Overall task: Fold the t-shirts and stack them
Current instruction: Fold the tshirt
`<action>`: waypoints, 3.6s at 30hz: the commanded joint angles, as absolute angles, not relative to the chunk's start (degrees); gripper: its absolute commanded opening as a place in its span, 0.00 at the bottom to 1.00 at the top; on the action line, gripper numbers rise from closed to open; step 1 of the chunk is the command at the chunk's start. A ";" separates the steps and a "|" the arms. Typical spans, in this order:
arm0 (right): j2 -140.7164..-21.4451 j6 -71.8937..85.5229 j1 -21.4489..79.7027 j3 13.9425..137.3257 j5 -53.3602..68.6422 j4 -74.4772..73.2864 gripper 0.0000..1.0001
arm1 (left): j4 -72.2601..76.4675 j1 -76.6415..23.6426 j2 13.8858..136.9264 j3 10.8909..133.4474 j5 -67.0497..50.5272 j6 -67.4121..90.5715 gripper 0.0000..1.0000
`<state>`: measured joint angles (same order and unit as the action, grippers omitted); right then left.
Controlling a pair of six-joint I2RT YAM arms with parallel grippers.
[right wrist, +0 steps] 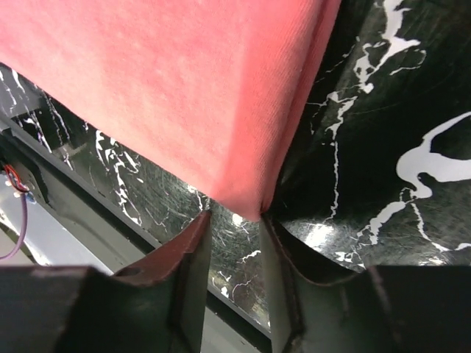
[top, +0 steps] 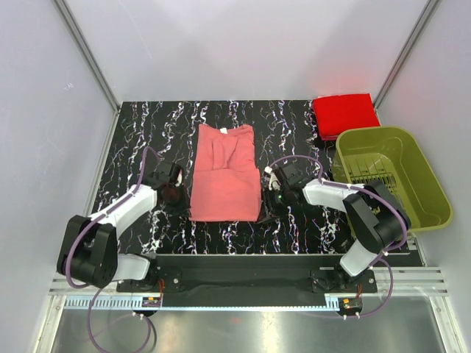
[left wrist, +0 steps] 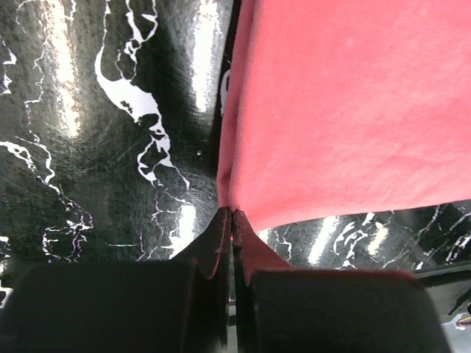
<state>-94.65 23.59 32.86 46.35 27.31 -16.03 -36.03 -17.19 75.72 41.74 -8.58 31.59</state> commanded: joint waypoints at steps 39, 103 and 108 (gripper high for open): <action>-88.85 15.65 31.65 70.56 11.69 -34.19 0.00 | -43.06 -16.18 77.95 67.31 -1.85 32.53 0.00; -140.62 6.86 16.17 120.94 43.41 -22.76 0.79 | -3.25 -1.76 115.23 84.20 -23.99 12.39 0.57; -140.63 4.31 16.35 118.22 46.05 -23.47 0.77 | -3.43 -0.88 116.01 82.27 -27.67 13.01 0.56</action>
<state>-141.21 7.09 15.92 119.52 41.78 -22.35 -4.32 -1.93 115.55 82.81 -22.50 14.35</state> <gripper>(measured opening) 0.771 0.564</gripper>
